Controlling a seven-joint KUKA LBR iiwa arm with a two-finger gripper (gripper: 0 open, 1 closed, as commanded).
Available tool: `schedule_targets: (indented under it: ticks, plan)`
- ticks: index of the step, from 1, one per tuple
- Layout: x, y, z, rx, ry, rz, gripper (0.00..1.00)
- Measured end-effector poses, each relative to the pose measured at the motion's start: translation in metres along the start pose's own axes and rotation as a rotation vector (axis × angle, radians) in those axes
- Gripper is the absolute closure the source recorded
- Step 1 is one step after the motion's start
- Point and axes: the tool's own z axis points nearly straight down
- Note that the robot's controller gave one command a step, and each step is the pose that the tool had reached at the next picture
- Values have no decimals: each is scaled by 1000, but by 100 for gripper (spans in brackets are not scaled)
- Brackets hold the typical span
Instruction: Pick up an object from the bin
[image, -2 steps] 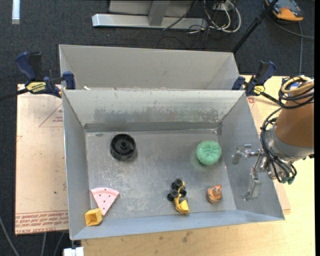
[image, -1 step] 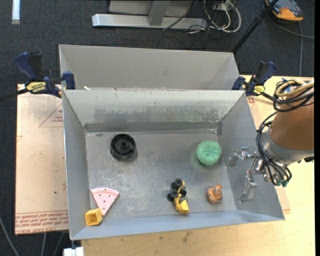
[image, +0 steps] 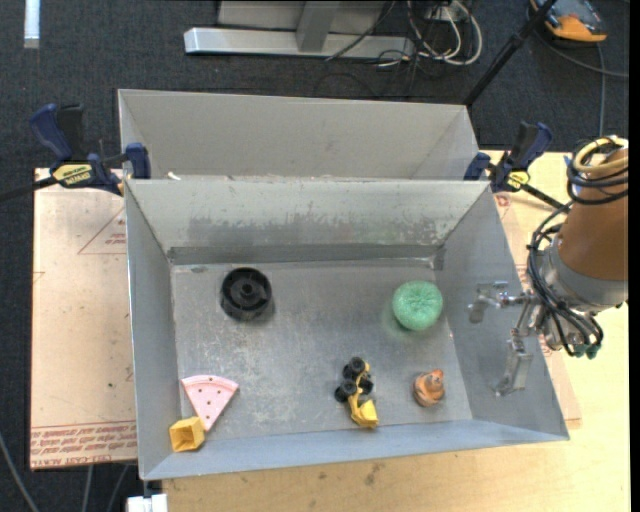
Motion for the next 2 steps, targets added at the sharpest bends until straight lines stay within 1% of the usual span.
schedule_targets:
  ticks: [1,2]
  plan:
    - [-34,18,-18,5,-20,-11,0]
    - [-28,25,25,2,-12,-4,0]
